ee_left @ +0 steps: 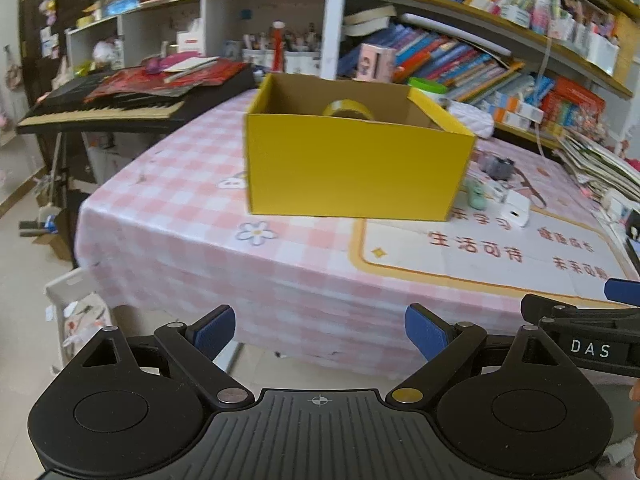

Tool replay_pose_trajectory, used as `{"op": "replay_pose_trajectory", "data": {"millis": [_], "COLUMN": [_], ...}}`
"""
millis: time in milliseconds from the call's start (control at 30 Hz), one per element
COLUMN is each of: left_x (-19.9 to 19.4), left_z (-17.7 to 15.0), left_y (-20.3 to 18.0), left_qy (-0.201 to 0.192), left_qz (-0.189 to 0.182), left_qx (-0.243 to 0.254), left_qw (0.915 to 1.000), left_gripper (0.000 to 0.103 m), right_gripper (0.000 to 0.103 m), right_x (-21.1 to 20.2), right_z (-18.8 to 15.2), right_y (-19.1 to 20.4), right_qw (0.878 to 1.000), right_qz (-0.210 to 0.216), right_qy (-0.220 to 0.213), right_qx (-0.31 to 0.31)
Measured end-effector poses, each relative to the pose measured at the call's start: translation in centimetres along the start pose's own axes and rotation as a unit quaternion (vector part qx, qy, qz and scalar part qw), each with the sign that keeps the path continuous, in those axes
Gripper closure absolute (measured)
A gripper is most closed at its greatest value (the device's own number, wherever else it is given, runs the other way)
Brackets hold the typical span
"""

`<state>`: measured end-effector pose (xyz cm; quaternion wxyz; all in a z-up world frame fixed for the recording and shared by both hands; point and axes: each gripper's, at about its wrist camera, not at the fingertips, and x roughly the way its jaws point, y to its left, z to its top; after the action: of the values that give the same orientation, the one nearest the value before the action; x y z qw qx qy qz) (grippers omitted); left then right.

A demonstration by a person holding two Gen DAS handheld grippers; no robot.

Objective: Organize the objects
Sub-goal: 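Withdraw both open tools from the yellow box back over the table, then grasp the white charger block with the right tool while the left tool approaches the mint-green item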

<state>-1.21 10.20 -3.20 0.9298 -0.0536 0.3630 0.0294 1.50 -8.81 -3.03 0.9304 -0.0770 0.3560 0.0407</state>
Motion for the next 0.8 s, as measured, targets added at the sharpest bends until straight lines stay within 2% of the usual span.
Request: {"op": "replay_pose_trajectory", "data": {"millis": [400, 800], "left_x": [2.0, 4.7], "left_z": [1.3, 3.7], "left_y": [-5.0, -10.0], "left_qy": [0.003, 0.002], "left_qz": [-0.049, -0.057], "left_qx": [0.052, 0.054], "left_qw": [0.9974, 0.9969], "left_gripper": [0.009, 0.009], "right_gripper": [0.003, 0.003], "right_x": [0.3, 3.1], "right_z": [-0.7, 1.3], "right_y": [-5.2, -10.3], "right_qw": [0.997, 0.996], "right_qz": [-0.053, -0.062], "right_qy": [0.010, 0.016], "right_qx": [0.056, 0.060]}}
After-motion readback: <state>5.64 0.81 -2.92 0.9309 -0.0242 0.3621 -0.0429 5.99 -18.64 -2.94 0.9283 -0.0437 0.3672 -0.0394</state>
